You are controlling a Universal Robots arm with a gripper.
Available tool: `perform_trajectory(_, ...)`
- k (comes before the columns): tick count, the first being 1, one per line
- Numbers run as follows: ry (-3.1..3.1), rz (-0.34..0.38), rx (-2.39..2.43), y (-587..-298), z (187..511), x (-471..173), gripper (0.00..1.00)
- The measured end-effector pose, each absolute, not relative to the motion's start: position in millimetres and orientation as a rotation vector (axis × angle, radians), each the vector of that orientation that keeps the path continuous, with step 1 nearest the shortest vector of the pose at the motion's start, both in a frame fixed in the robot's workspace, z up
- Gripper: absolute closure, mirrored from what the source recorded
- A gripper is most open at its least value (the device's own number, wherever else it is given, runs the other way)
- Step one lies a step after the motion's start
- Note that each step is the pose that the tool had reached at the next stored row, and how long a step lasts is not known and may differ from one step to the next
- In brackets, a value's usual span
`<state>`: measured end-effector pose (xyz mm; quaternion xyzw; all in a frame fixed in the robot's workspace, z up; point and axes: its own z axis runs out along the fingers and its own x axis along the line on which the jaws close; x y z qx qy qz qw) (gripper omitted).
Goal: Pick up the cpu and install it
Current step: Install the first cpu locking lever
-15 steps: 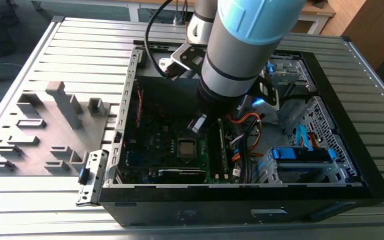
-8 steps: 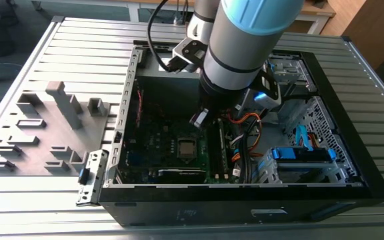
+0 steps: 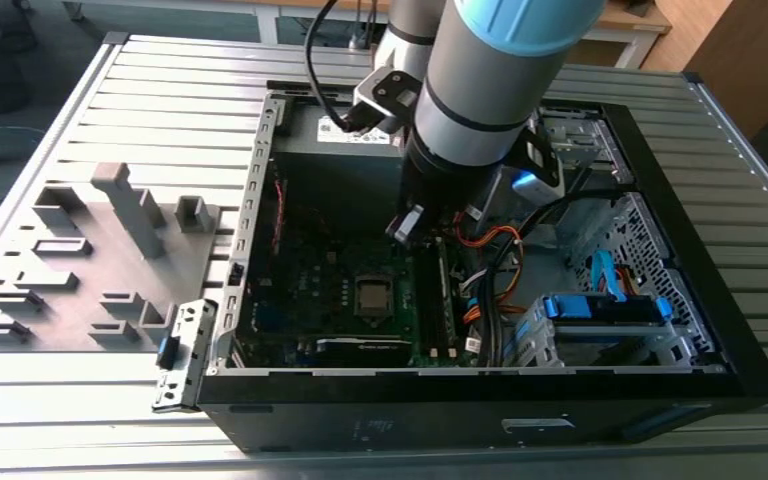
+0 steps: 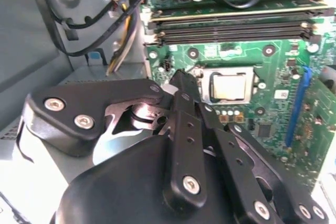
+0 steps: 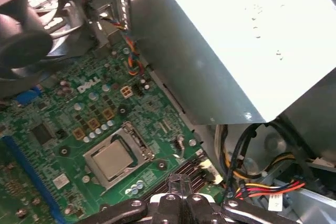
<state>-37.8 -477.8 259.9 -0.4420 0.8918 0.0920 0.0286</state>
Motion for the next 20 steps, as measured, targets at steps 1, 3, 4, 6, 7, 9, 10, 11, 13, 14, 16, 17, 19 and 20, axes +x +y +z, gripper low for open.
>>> perform_trajectory(1,2.752,0.284,-1.364,-475,260,-38,0.89)
perform_trajectory(3,2.752,0.284,-1.364,-469,258,-38,0.89)
perform_trajectory(4,2.752,0.284,-1.364,-467,258,-38,0.89)
perform_trajectory(6,2.751,0.284,-1.364,-464,255,-38,0.89)
perform_trajectory(7,2.751,0.284,-1.365,-464,254,-38,0.89)
perform_trajectory(9,2.752,0.284,-1.365,-463,251,-38,0.89)
perform_trajectory(10,2.752,0.284,-1.365,-463,250,-38,0.89)
perform_trajectory(11,2.751,0.284,-1.365,-462,249,-38,0.89)
perform_trajectory(13,2.751,0.284,-1.365,-462,249,-38,0.89)
perform_trajectory(14,2.752,0.283,-1.365,-462,249,-38,0.89)
perform_trajectory(16,2.751,0.284,-1.365,-462,248,-38,0.89)
perform_trajectory(17,2.751,0.284,-1.365,-462,248,-38,0.89)
perform_trajectory(19,2.751,0.285,-1.365,-461,247,-38,0.89)
perform_trajectory(20,2.75,0.287,-1.365,-461,247,-38,0.89)
